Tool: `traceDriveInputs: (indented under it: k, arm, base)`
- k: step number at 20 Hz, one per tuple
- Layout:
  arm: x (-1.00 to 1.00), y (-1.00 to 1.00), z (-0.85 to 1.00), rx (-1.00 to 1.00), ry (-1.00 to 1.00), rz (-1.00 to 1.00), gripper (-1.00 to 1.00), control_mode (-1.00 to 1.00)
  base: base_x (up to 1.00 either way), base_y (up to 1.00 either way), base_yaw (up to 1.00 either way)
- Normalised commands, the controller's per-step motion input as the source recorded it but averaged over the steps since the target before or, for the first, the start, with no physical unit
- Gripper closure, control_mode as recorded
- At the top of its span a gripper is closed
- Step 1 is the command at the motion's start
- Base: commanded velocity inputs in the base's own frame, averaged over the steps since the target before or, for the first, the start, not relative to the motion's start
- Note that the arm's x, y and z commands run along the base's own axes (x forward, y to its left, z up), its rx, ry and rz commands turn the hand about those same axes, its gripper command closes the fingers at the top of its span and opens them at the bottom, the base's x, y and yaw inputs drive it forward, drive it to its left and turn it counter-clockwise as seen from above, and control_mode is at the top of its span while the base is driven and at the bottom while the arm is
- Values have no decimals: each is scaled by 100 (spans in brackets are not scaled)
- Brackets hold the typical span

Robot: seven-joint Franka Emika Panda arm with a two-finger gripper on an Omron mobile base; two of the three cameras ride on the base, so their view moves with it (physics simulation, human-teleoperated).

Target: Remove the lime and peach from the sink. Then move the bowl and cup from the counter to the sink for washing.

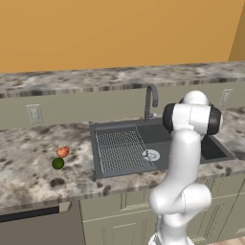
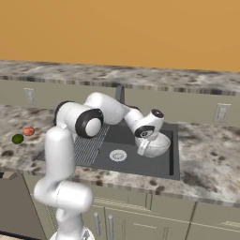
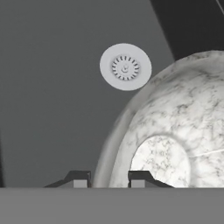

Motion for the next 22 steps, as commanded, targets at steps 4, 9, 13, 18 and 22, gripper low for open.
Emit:
traceDriveInputs:
  k: [4,9,13,18,22]
  arm:
    - [3,0,-20,-3,-1,0,100,-100]
    - [9,0,-15,-7,-3,0,100,-100]
    - [13,0,-16,-9,-1,0,100,-100]
    - [14,0,-18,-6,0,0,100,-100]
    - [16,-2,-18,-3,0,0,100,-100]
  base:
    - [0,0,0]
    - [0,0,0]
    - [0,0,0]
    - [0,0,0]
    - [0,0,0]
